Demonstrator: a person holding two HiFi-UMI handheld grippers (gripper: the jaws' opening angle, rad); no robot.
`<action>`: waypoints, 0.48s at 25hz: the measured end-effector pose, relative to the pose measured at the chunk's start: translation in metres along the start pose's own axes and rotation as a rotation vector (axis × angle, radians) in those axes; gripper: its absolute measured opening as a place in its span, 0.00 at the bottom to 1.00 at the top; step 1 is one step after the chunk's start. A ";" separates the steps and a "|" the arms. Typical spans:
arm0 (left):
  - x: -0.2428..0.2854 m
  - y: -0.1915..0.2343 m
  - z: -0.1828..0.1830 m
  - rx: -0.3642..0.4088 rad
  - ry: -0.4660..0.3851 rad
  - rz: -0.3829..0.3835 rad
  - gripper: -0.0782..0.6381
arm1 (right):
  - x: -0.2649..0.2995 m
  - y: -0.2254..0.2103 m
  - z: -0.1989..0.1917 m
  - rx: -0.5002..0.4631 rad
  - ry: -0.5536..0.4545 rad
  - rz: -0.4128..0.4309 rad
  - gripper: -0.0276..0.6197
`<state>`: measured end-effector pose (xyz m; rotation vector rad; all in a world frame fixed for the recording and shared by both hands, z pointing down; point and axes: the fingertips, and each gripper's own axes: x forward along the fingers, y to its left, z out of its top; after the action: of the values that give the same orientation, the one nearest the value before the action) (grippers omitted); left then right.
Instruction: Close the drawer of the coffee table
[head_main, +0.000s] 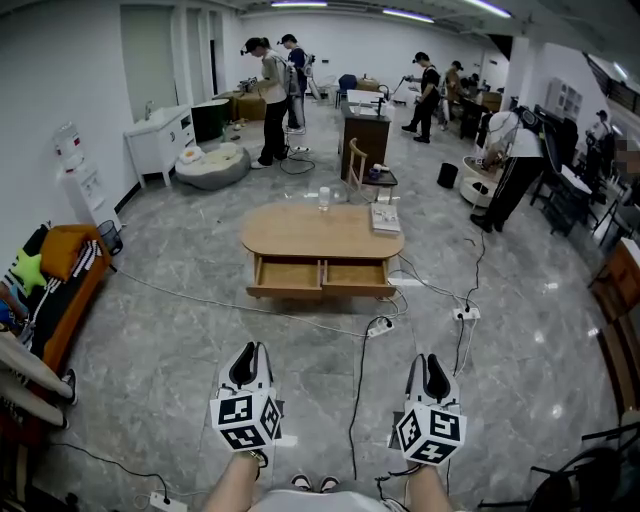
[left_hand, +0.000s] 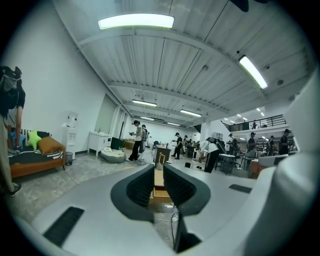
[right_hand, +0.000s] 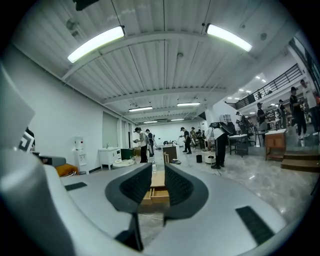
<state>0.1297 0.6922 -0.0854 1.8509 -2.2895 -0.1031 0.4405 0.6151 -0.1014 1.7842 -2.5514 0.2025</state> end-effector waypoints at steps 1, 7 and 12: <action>0.000 0.000 0.000 0.000 0.000 -0.001 0.18 | 0.000 0.000 0.001 0.001 -0.001 0.003 0.17; -0.002 -0.002 0.004 0.021 -0.012 -0.017 0.37 | -0.002 0.000 0.003 -0.004 -0.013 -0.003 0.29; 0.000 -0.003 0.001 0.033 0.007 -0.041 0.53 | 0.000 -0.001 0.002 -0.010 -0.016 -0.004 0.44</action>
<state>0.1321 0.6910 -0.0869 1.9111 -2.2623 -0.0648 0.4417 0.6145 -0.1032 1.7942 -2.5552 0.1759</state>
